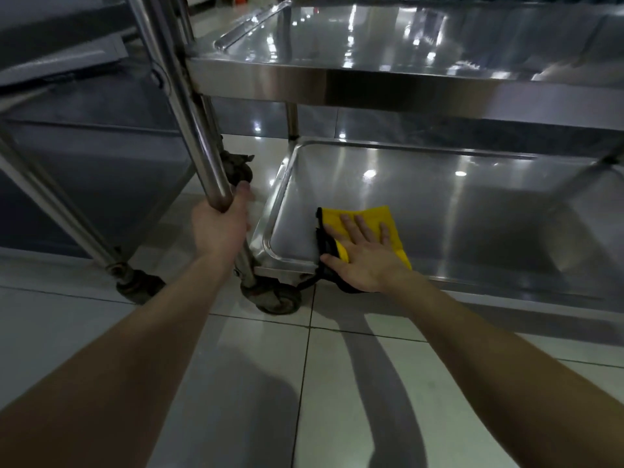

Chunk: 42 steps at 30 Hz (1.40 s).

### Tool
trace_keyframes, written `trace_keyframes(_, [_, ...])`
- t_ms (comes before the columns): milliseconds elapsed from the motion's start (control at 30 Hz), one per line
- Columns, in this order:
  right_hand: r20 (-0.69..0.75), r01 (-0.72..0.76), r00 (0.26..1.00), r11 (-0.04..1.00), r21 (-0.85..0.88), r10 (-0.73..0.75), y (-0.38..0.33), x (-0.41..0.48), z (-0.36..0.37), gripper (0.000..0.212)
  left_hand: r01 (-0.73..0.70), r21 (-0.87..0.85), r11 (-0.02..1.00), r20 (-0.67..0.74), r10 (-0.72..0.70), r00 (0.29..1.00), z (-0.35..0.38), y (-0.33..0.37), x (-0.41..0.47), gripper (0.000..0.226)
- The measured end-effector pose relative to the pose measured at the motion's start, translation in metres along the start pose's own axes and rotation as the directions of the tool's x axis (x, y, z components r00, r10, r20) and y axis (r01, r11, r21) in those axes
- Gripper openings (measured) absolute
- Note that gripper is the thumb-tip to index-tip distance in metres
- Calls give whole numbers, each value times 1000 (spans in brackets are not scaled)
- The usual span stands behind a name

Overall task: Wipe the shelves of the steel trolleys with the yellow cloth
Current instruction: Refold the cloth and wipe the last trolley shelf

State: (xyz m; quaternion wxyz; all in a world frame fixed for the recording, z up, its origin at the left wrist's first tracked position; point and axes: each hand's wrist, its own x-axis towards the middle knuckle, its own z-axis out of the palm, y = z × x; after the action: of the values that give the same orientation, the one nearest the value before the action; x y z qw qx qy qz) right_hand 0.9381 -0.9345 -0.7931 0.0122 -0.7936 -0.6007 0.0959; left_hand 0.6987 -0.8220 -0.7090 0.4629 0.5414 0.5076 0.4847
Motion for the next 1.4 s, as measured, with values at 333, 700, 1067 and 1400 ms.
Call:
trace_keyframes(333, [-80,121,989,993,-7,-121,-66,112,-9,85,-89,-54,995,45,92,995,0,-4,-2,42])
trace_keyframes(700, [-56,-127,990,992,25,128,-41,237,-32,97,-170,-129,977,64,179,982,0,-9,-5,45])
trace_keyframes(1067, [-18,50,999,999,7,-50,-107,116,-13,104,-72,-118,990,37,77,996,1,1,-9,52])
trace_keyframes(1400, [-59,189,980,982,15,-187,-96,11,2,73,-10,60,998,76,6,997,-3,4,-9,48])
